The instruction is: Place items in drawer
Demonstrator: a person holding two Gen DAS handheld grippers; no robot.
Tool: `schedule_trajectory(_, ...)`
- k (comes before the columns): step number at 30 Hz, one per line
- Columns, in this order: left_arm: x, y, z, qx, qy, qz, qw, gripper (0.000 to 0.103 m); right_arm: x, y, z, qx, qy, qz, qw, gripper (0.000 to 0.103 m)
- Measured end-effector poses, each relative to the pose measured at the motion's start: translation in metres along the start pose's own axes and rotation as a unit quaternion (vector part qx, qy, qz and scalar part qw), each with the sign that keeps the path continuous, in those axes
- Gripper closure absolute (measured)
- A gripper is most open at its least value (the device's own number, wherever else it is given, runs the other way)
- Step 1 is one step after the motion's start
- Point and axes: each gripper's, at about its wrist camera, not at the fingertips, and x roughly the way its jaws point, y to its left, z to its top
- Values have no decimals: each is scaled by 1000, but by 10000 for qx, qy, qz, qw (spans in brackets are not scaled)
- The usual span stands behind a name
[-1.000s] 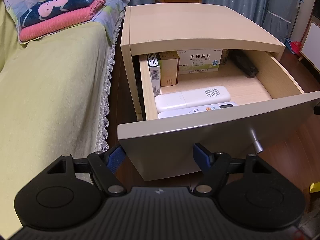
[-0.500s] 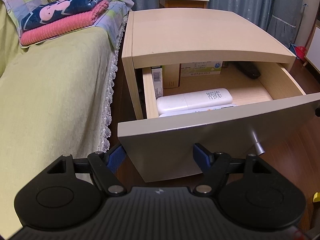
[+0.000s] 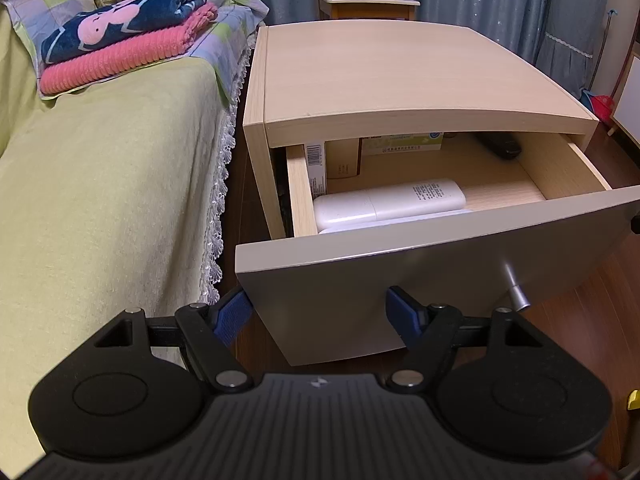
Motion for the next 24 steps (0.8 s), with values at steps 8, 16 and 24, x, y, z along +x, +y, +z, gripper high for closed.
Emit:
schedule_trajectory(8, 4, -1, 7, -72, -1, 63, 10000, 29, 7, -3, 7, 33, -29, -48, 10000, 63)
schedule_trajectory(16, -7, -6, -4, -586, 88, 260, 9979, 29, -2, 0, 0, 812, -31, -506, 9954, 58)
schedule_trajectory(24, -5, -38, -21, -1012, 297, 300, 9940, 29, 12, 38, -23, 1661, 73, -177, 9859, 52)
